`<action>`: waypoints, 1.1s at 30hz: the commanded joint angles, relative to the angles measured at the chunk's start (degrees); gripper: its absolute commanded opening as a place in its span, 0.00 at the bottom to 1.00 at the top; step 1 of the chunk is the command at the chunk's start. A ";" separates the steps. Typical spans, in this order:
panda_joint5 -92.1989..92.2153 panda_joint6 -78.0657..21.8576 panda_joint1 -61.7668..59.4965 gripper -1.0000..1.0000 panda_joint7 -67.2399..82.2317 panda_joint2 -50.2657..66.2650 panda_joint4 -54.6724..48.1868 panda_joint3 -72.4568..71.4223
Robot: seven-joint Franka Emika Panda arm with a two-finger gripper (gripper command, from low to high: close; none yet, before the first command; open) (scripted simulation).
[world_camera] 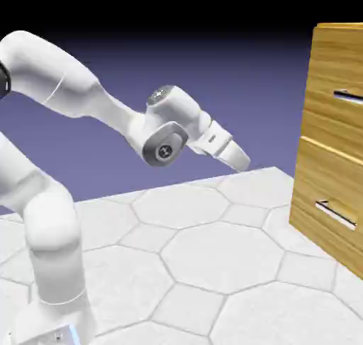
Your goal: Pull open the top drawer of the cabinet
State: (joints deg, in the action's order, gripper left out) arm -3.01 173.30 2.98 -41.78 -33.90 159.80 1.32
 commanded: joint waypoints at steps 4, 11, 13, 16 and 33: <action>-9.97 -2.35 7.62 0.50 2.24 -4.11 -3.98 4.37; -27.41 -6.47 20.94 0.50 6.16 -11.29 -10.95 12.03; -32.40 -7.64 24.75 0.50 7.27 -13.34 -12.94 14.21; -39.87 -9.41 30.46 0.50 8.95 -16.42 -15.93 17.49; -82.23 -19.40 62.82 0.50 18.46 -33.87 -32.85 36.08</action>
State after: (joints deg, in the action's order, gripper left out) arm -85.23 153.90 65.80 -23.32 -67.76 126.95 37.39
